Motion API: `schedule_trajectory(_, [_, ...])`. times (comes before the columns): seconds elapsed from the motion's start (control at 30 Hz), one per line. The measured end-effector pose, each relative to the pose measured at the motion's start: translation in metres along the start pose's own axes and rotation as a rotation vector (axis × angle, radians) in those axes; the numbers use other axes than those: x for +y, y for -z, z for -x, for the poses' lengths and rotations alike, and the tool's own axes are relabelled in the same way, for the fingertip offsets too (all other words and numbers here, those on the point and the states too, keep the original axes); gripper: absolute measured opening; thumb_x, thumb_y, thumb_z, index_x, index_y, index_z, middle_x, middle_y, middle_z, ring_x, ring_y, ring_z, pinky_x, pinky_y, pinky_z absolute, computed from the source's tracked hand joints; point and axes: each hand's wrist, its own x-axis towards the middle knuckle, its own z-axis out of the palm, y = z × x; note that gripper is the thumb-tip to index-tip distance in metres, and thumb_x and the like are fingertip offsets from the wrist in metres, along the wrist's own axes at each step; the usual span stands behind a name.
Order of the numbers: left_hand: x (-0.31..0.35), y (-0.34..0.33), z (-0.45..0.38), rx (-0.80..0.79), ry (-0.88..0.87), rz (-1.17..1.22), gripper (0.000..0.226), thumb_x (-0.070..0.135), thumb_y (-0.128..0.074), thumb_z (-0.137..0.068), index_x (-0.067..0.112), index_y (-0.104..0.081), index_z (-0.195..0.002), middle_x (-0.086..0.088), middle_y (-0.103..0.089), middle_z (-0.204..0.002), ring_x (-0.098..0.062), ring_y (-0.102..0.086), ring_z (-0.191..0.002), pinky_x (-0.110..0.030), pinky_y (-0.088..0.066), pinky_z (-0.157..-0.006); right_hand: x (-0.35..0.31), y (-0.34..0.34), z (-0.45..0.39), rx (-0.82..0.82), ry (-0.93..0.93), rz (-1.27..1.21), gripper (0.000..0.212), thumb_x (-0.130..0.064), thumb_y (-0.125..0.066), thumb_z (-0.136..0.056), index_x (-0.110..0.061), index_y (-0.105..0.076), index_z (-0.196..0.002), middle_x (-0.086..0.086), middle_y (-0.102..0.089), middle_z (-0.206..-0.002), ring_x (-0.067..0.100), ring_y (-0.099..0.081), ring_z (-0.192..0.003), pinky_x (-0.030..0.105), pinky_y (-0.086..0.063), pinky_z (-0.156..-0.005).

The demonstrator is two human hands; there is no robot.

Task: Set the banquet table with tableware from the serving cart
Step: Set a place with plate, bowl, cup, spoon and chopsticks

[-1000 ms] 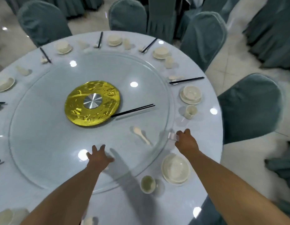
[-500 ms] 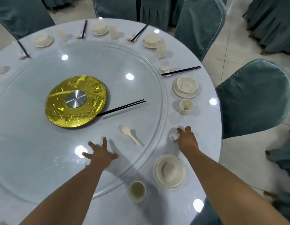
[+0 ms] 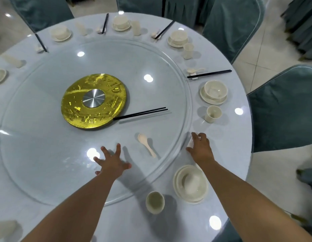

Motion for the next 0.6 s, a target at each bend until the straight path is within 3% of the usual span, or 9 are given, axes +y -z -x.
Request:
schedule_trajectory(0.03, [0.004, 0.005, 0.003, -0.127, -0.010, 0.006, 0.087, 0.102, 0.016, -0.021, 0.073, 0.046, -0.098, 0.027, 0.070, -0.098, -0.011, 0.067, -0.106, -0.067, 0.007, -0.109, -0.003, 0.001, -0.001, -0.007, -0.005, 0.010, 0.066, -0.027, -0.067, -0.090, -0.021, -0.033, -0.146, 0.006, -0.025, -0.144, 0.029, -0.035, -0.130, 0.040, -0.042, -0.102])
schedule_trajectory(0.07, [0.003, 0.006, 0.008, -0.126, -0.026, 0.034, 0.081, 0.103, 0.012, -0.030, 0.068, 0.052, -0.092, 0.023, 0.067, -0.107, -0.015, 0.063, -0.115, -0.070, 0.000, -0.109, -0.009, 0.000, 0.000, -0.007, -0.009, 0.041, 0.066, -0.030, -0.067, -0.090, -0.021, -0.034, -0.146, 0.007, -0.026, -0.144, 0.030, -0.036, -0.129, 0.041, -0.042, -0.102])
schedule_trajectory(0.13, [0.000, 0.007, 0.011, -0.063, 0.031, 0.027, 0.083, 0.090, -0.019, -0.072, 0.063, 0.038, -0.126, 0.007, 0.055, -0.135, -0.031, 0.049, -0.132, -0.071, -0.015, -0.106, -0.017, 0.001, 0.006, 0.077, 0.002, 0.159, 0.063, -0.039, -0.064, -0.091, -0.021, -0.037, -0.145, 0.009, -0.030, -0.144, 0.032, -0.040, -0.126, 0.042, -0.041, -0.101])
schedule_trajectory(0.2, [-0.005, 0.004, 0.005, -0.287, 0.135, 0.070, 0.098, 0.070, -0.057, -0.080, 0.051, 0.010, -0.148, -0.007, 0.029, -0.154, -0.051, 0.021, -0.140, -0.069, -0.027, -0.104, -0.035, -0.002, 0.014, 0.192, 0.099, 0.196, 0.053, -0.040, -0.058, -0.093, -0.016, -0.047, -0.139, 0.011, -0.043, -0.138, 0.032, -0.047, -0.121, 0.042, -0.041, -0.098])
schedule_trajectory(0.23, [-0.009, 0.003, 0.002, -0.374, 0.166, 0.095, 0.102, 0.066, -0.065, -0.078, 0.050, 0.005, -0.150, -0.008, 0.024, -0.157, -0.054, 0.014, -0.140, -0.070, -0.029, -0.103, -0.050, -0.006, 0.019, 0.194, 0.160, 0.155, 0.046, -0.038, -0.055, -0.095, -0.013, -0.054, -0.134, 0.011, -0.050, -0.132, 0.032, -0.051, -0.117, 0.041, -0.043, -0.097])
schedule_trajectory(0.3, [-0.016, -0.001, -0.002, -0.407, 0.155, 0.113, 0.104, 0.064, -0.068, -0.077, 0.050, 0.005, -0.150, -0.008, 0.025, -0.158, -0.054, 0.015, -0.141, -0.071, -0.028, -0.104, -0.082, -0.017, 0.029, 0.100, 0.245, 0.031, 0.037, -0.036, -0.052, -0.098, -0.010, -0.064, -0.121, 0.012, -0.058, -0.120, 0.031, -0.058, -0.109, 0.039, -0.046, -0.093])
schedule_trajectory(0.4, [-0.027, -0.006, -0.001, -0.402, 0.145, 0.100, 0.104, 0.063, -0.068, -0.079, 0.052, 0.008, -0.150, -0.006, 0.029, -0.157, -0.053, 0.019, -0.141, -0.072, -0.026, -0.104, -0.131, -0.044, 0.046, -0.064, 0.283, 0.027, 0.042, -0.045, -0.051, -0.098, -0.007, -0.064, -0.110, 0.011, -0.058, -0.109, 0.031, -0.061, -0.097, 0.037, -0.049, -0.083])
schedule_trajectory(0.5, [-0.037, -0.010, -0.002, -0.398, 0.131, 0.090, 0.104, 0.063, -0.067, -0.079, 0.052, 0.009, -0.149, -0.006, 0.030, -0.157, -0.052, 0.021, -0.141, -0.073, -0.025, -0.105, -0.159, -0.069, 0.059, -0.128, 0.305, 0.167, 0.045, -0.046, -0.049, -0.098, -0.006, -0.055, -0.119, 0.012, -0.055, -0.110, 0.031, -0.060, -0.094, 0.034, -0.043, -0.074])
schedule_trajectory(0.6, [-0.046, -0.013, -0.004, -0.391, 0.116, 0.095, 0.104, 0.062, -0.068, -0.079, 0.053, 0.009, -0.149, -0.004, 0.031, -0.157, -0.051, 0.023, -0.141, -0.073, -0.025, -0.104, -0.171, -0.080, 0.060, -0.137, 0.264, 0.189, 0.037, -0.031, -0.047, -0.101, -0.006, -0.049, -0.128, 0.012, -0.053, -0.116, 0.031, -0.060, -0.099, 0.036, -0.046, -0.078])
